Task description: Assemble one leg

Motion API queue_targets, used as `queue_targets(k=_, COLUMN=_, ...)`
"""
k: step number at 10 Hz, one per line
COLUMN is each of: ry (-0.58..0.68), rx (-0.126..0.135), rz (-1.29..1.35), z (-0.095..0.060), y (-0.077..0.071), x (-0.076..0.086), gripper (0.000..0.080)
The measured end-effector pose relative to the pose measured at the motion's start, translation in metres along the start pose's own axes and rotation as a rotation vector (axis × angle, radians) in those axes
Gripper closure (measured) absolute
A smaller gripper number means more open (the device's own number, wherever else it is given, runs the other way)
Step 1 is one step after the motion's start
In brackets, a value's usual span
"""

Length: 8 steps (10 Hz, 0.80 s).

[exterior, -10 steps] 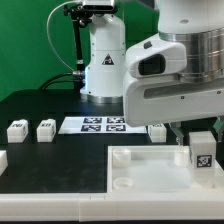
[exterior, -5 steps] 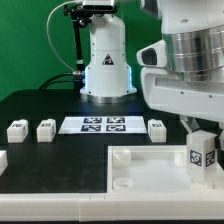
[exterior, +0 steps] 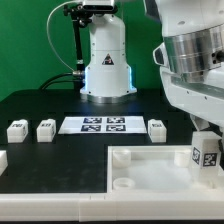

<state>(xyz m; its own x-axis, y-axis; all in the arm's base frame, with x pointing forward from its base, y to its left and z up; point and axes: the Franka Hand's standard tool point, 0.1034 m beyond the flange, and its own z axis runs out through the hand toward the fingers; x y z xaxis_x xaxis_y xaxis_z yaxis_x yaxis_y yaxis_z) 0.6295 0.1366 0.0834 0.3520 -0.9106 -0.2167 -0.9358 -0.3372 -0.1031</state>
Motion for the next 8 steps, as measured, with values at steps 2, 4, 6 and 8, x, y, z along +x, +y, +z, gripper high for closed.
queue_targets(k=2, ry=-0.027, rx=-0.056, rz=-0.222, z=0.001, y=0.008, x=-0.002, gripper=0.0178)
queue_targets(k=4, ry=-0.007, rx=-0.111, rz=-0.567, z=-0.001, y=0.011, x=0.0, gripper=0.0156)
queue_targets(k=6, ry=-0.02, rx=-0.111, rz=-0.776, z=-0.001, y=0.011, x=0.001, gripper=0.0151)
queue_targets(k=8, ry=0.0, rx=-0.132, rz=-1.046, z=0.0, y=0.01, x=0.009, gripper=0.015)
